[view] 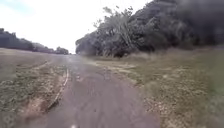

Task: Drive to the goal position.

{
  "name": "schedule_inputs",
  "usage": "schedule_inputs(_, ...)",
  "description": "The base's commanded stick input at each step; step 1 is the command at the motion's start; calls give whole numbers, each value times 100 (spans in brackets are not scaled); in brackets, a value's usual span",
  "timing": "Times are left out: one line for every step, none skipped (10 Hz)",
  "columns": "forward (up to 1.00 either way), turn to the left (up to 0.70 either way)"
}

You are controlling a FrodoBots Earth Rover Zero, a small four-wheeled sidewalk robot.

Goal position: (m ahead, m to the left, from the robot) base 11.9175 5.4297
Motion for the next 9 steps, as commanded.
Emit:
schedule_inputs(60, 16)
schedule_inputs(60, 16)
schedule_inputs(60, 16)
schedule_inputs(60, 16)
schedule_inputs(60, 7)
schedule_inputs(60, 1)
schedule_inputs(60, 1)
schedule_inputs(60, 1)
schedule_inputs(60, 1)
